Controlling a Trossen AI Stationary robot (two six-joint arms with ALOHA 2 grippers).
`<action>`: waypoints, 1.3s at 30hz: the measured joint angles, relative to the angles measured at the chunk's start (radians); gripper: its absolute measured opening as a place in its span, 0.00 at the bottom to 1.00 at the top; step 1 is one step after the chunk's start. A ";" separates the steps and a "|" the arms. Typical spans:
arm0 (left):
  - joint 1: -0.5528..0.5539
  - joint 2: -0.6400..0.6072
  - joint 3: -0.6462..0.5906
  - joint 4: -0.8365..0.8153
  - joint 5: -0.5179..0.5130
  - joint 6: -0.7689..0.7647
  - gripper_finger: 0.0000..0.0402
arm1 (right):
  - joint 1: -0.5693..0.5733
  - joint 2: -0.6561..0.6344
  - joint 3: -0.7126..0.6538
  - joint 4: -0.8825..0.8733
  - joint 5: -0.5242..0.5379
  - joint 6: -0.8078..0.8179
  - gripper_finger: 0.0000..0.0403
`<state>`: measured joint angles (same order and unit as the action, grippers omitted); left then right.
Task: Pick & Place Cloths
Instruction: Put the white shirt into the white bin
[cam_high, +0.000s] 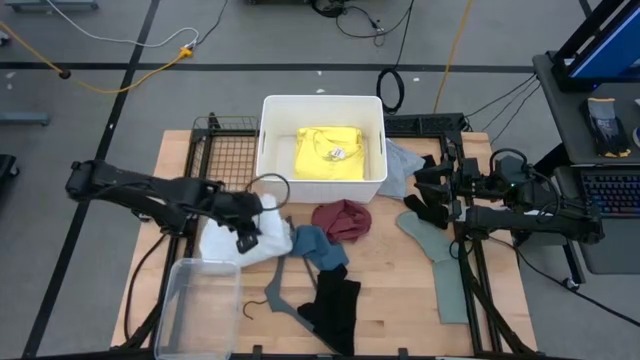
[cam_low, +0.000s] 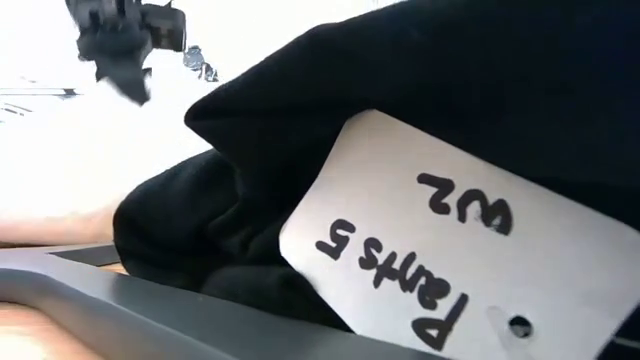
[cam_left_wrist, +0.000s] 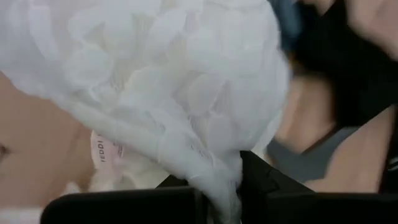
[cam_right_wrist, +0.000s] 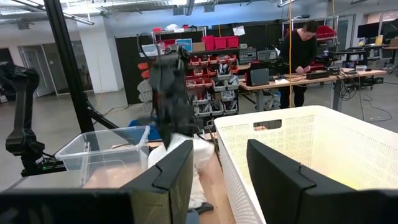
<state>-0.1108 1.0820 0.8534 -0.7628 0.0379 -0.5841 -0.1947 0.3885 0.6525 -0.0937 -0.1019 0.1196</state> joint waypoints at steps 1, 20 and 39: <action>0.000 -0.017 0.018 -0.001 -0.011 0.003 0.09 | 0.000 0.000 0.000 0.000 0.000 0.000 0.35; 0.000 -0.131 0.562 -0.073 -0.092 -0.069 0.09 | 0.000 0.000 0.000 0.008 0.000 0.000 0.35; 0.137 -0.024 0.699 0.693 -0.358 0.177 0.09 | 0.000 0.000 0.000 0.007 0.000 -0.010 0.35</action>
<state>0.0263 1.0583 1.5520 -0.0695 -0.3199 -0.4071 -0.1947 0.3889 0.6525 -0.0864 -0.1017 0.1093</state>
